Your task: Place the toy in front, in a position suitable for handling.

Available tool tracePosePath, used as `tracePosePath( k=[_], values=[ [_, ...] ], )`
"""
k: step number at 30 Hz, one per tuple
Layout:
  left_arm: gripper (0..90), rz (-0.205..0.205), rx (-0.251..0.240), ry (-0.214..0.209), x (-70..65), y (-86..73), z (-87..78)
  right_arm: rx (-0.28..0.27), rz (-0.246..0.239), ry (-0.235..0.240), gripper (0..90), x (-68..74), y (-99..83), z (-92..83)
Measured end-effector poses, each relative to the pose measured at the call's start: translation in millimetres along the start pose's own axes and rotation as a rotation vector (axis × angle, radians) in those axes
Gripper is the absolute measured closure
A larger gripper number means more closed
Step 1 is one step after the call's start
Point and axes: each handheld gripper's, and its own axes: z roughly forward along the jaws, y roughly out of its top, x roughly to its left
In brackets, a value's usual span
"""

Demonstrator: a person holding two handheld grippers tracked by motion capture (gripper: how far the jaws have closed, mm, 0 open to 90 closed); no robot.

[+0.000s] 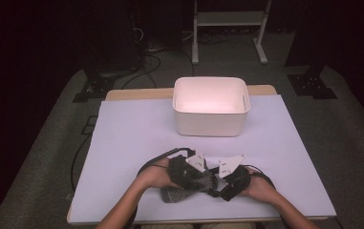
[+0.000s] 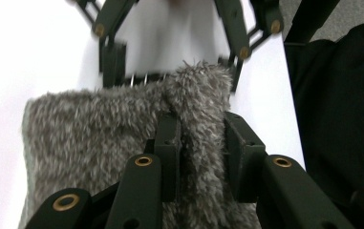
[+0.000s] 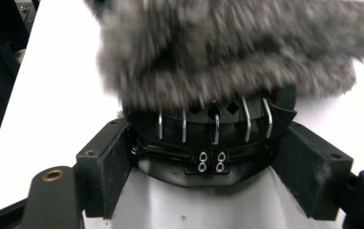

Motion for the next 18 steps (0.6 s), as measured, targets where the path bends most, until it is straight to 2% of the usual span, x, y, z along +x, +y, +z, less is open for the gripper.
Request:
tracePosePath(
  k=[2,3,4,6,8,9,10,11,13,15,18],
  values=[
    [70.1,-0.02,0.004,0.009,-0.1,-10.9,-5.6,0.001,0.002,0.0,23.4,0.2,0.1,0.0],
    [70.0,-0.02,0.004,0.009,-0.1,-10.9,-5.6,0.001,0.002,0.0,23.4,0.2,0.1,0.0],
    [70.0,-0.045,0.01,0.024,0.5,-24.6,-12.7,0.001,0.0,-0.002,23.4,0.2,0.1,0.0],
    [70.0,-0.055,0.015,0.031,1.0,-28.9,-15.5,0.002,0.0,-0.002,23.4,0.1,0.2,0.0],
    [69.6,-0.095,0.025,0.047,3.2,-46.3,-25.1,0.0,0.002,0.001,23.4,-0.3,0.1,0.2],
    [69.6,-0.095,0.025,0.047,3.2,-46.3,-25.1,0.0,0.002,0.001,23.4,-0.3,0.1,0.2],
    [69.6,-0.107,0.034,0.058,4.4,-53.4,-29.3,0.0,-0.001,0.0,23.4,-0.3,0.2,0.2],
    [69.6,-0.107,0.034,0.058,4.4,-53.4,-29.3,0.0,0.0,0.0,23.4,-0.3,0.2,0.2],
    [69.6,-0.137,0.029,0.076,7.3,-62.3,-33.2,0.0,0.006,0.0,23.4,-0.2,0.1,0.1],
    [69.6,-0.152,0.015,0.073,9.4,-64.3,-33.2,0.0,0.006,0.001,23.4,-0.2,0.0,0.1],
    [69.6,-0.141,0.009,0.068,10.3,-58.4,-30.0,0.0,0.008,0.003,23.4,-0.5,-0.1,0.2]
  ],
)
